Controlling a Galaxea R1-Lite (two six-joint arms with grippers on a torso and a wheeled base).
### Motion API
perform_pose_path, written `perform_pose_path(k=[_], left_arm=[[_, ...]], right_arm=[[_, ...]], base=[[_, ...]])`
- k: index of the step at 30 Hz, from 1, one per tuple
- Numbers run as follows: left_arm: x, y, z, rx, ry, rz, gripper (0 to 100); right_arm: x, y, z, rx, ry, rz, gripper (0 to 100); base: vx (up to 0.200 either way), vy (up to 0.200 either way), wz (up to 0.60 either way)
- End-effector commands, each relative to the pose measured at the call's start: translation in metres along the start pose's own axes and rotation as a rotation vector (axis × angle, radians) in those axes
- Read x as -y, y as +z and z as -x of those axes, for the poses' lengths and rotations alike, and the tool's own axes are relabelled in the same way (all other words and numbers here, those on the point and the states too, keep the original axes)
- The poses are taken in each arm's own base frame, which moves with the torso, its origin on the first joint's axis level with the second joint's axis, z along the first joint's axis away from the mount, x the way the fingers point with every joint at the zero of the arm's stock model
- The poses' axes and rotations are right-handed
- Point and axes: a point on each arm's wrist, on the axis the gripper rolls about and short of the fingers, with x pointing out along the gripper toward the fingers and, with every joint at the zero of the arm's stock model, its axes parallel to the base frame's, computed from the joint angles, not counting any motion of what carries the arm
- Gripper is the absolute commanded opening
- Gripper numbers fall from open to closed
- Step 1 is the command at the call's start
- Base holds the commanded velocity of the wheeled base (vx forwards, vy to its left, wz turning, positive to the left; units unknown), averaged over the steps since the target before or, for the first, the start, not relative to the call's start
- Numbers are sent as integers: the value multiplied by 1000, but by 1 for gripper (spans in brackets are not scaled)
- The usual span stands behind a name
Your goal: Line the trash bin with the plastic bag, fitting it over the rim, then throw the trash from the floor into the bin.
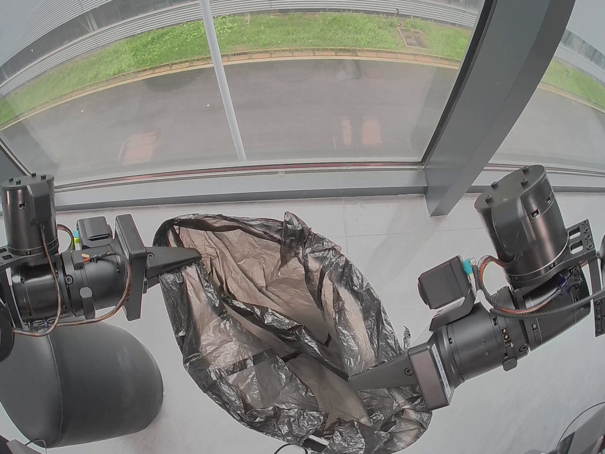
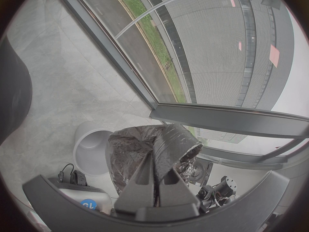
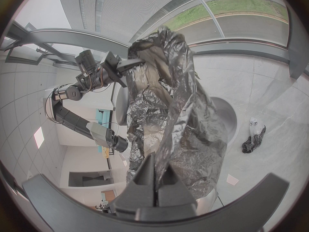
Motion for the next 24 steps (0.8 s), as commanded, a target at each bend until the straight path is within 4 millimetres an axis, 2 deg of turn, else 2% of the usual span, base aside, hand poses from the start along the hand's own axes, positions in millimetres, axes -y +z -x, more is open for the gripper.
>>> perform_pose_path(k=[1,7,19,24], left_arm=[[0,-7,9,-5,-9,-5,0],[-5,-10,9,-20,2,2,0],[-21,-11,-4,-48,59,29,0],[-26,-10,-11,-58,85,42,0]], right_arm=[[1,1,1,3,-1,-2,0],[9,-2,-13,-42,-19,-16,0],[29,2,-58,-79,-37,-26,0],[37,2,-65,-93,-53,-24,0]], base=[[0,0,0],[0,0,0],[0,0,0],[0,0,0]])
